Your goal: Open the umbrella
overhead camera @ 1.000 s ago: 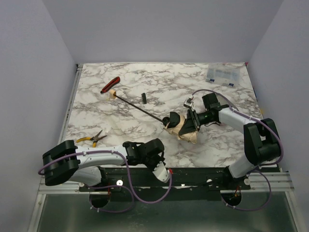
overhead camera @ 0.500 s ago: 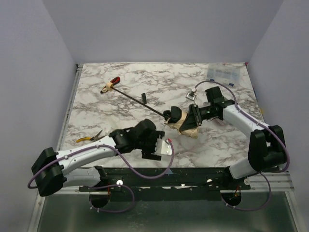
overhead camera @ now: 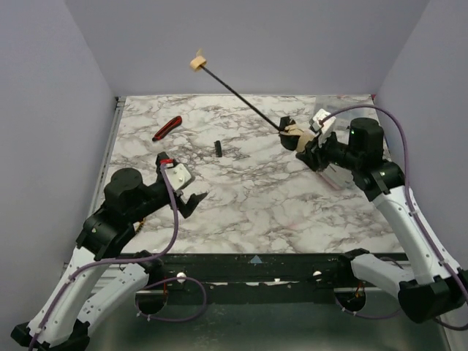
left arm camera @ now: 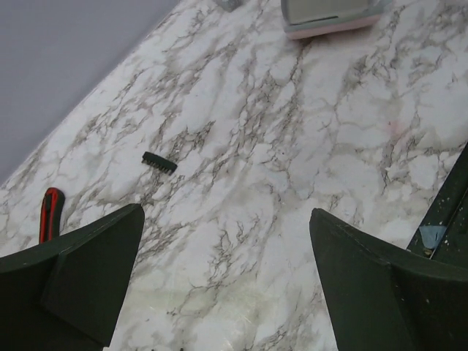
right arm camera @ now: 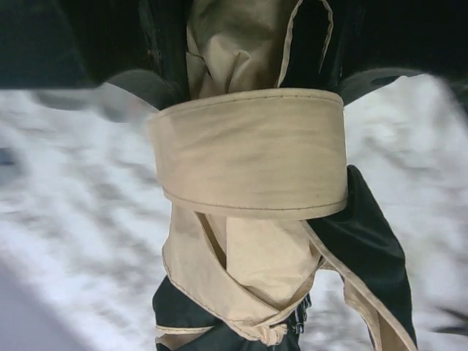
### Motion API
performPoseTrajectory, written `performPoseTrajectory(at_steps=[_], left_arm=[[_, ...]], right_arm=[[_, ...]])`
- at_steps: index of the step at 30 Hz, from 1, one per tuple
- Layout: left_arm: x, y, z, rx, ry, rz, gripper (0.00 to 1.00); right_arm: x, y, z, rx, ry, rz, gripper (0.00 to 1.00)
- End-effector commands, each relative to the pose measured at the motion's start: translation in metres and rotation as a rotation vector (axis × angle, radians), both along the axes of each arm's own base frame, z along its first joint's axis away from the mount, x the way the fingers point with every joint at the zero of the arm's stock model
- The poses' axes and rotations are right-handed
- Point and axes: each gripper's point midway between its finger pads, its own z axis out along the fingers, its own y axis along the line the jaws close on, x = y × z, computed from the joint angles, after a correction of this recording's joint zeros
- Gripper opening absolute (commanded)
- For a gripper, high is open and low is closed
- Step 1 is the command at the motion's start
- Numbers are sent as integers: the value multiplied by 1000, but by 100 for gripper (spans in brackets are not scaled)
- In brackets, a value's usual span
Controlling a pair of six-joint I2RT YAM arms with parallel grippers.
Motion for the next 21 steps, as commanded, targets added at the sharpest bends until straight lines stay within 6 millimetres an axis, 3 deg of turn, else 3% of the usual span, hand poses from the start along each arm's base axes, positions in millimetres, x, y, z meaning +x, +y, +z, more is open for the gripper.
performPoseTrajectory(at_steps=[1, 4, 9, 15, 17, 21], left_arm=[[-3, 24, 2, -76, 110, 173, 98], [-7, 26, -2, -121, 216, 193, 98], [-4, 30, -7, -179, 317, 244, 98], [0, 20, 13, -298, 275, 209, 98], [4, 12, 18, -337, 268, 178, 98], [13, -4, 45, -413, 222, 95, 98]], right_arm=[[44, -70, 63, -419, -573, -287, 0], [45, -94, 76, -664, -788, -378, 0], [39, -116, 114, -859, -1131, -528, 0], [44, -107, 139, -837, -1240, -550, 0], [43, -98, 145, -790, -1322, -545, 0], [46, -78, 145, -655, -1308, -470, 0]])
